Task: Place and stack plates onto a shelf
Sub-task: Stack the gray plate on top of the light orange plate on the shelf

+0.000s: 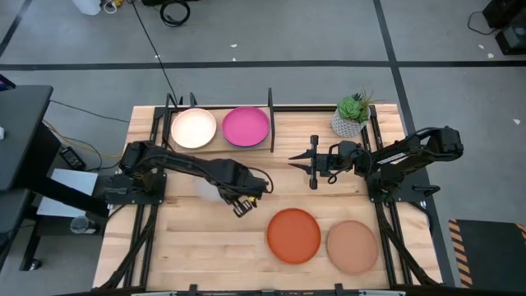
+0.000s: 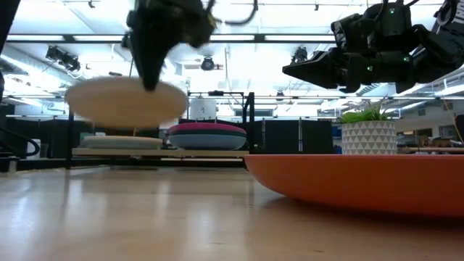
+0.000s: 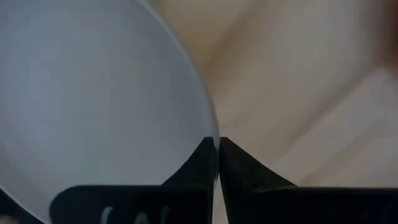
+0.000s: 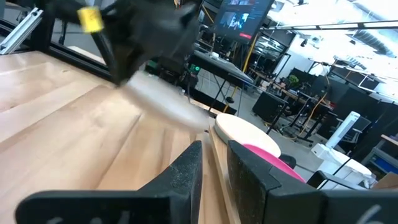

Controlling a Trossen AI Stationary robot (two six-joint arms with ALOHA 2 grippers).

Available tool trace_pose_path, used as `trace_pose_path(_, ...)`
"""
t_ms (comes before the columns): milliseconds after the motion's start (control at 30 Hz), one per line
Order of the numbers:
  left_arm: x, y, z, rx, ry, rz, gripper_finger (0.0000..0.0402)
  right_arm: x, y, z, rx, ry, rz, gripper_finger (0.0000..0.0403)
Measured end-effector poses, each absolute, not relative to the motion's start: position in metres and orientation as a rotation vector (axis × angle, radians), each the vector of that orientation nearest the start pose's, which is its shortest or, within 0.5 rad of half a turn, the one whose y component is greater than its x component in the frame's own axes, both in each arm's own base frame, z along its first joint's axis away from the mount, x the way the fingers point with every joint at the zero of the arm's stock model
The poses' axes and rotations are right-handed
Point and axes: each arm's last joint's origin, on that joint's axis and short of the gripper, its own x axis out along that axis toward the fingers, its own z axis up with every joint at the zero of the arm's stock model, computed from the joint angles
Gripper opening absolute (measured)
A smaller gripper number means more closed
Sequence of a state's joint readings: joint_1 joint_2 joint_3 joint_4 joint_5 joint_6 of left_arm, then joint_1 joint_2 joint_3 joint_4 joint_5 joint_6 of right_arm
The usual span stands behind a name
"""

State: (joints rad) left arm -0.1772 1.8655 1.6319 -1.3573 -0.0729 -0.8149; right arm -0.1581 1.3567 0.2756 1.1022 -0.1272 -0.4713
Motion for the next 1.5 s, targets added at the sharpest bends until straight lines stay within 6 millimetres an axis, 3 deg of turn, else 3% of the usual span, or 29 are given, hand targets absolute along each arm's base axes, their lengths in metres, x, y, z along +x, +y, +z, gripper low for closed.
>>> trace_pose_path(133, 0.326, -0.050, 0.283, -0.335, 1.490, 0.654, 0.0015, 0.226, -0.032, 0.175, -0.474, -0.009, -0.034, 0.0081)
trace_pose_path(333, 0.305, -0.023, 0.291, -0.239, 1.489, 0.715, 0.0014, 0.226, -0.032, 0.175, -0.470, -0.009, -0.031, 0.0081)
trace_pose_path(633, 0.275, 0.041, 0.259, -0.216, 1.486, 0.680, 0.0014, 0.226, -0.032, 0.174, -0.465, -0.003, -0.027, 0.0081)
trace_pose_path(1033, 0.228, 0.125, 0.236, -0.294, 1.432, 0.730, 0.0014, 0.226, -0.032, 0.174, -0.464, 0.003, -0.025, 0.0081)
trace_pose_path(1267, 0.218, 0.144, 0.215, -0.337, 1.384, 0.727, 0.0024, 0.226, -0.032, 0.173, -0.466, 0.005, -0.025, 0.0081)
trace_pose_path(1500, 0.226, 0.139, 0.223, -0.293, 1.375, 0.691, 0.0117, 0.226, -0.032, 0.173, -0.466, 0.005, -0.025, 0.0081)
